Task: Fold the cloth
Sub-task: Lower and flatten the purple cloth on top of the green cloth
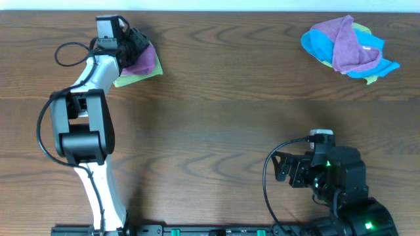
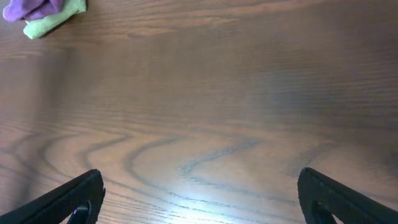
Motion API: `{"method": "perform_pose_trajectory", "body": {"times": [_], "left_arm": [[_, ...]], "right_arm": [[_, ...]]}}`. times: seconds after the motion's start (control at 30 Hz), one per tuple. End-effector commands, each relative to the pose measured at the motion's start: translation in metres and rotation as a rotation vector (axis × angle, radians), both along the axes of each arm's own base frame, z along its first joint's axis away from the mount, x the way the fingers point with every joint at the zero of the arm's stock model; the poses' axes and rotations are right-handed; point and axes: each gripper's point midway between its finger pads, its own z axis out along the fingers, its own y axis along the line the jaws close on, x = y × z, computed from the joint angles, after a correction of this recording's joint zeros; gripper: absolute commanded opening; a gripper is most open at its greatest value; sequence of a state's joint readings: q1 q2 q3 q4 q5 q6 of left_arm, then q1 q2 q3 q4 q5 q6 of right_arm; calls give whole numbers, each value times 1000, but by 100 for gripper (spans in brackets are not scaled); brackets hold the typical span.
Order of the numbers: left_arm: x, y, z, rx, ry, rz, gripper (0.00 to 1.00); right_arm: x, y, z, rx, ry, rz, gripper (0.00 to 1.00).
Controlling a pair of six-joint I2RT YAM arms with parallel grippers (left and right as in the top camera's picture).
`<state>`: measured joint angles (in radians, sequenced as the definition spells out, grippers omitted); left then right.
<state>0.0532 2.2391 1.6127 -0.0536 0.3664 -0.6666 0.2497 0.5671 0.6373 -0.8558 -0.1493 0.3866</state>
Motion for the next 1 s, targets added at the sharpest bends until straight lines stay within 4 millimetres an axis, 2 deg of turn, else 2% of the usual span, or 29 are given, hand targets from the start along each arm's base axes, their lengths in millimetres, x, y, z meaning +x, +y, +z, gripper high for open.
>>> {"method": "perform_pose_trajectory", "body": {"times": [0.0, 0.17, 0.37, 0.57, 0.73, 0.87, 0.97], "left_arm": [[4, -1, -4, -17, 1, -2, 50], [4, -10, 6, -48, -28, -66, 53], [-6, -5, 32, 9, -32, -89, 64], [-32, 6, 75, 135, -14, -102, 71], [-43, 15, 114, 196, -63, -85, 73], [-51, 14, 135, 199, -83, -86, 74], [-68, 13, 142, 204, -47, -98, 74]], "right_arm": [[0, -1, -1, 12, 6, -16, 99], [0, -1, -1, 12, 6, -16, 99], [0, -1, -1, 11, 6, -16, 99], [0, -1, -1, 12, 6, -16, 99], [0, -1, -1, 12, 6, -16, 99], [0, -1, -1, 12, 6, -16, 99], [0, -1, -1, 12, 6, -16, 99]]}}
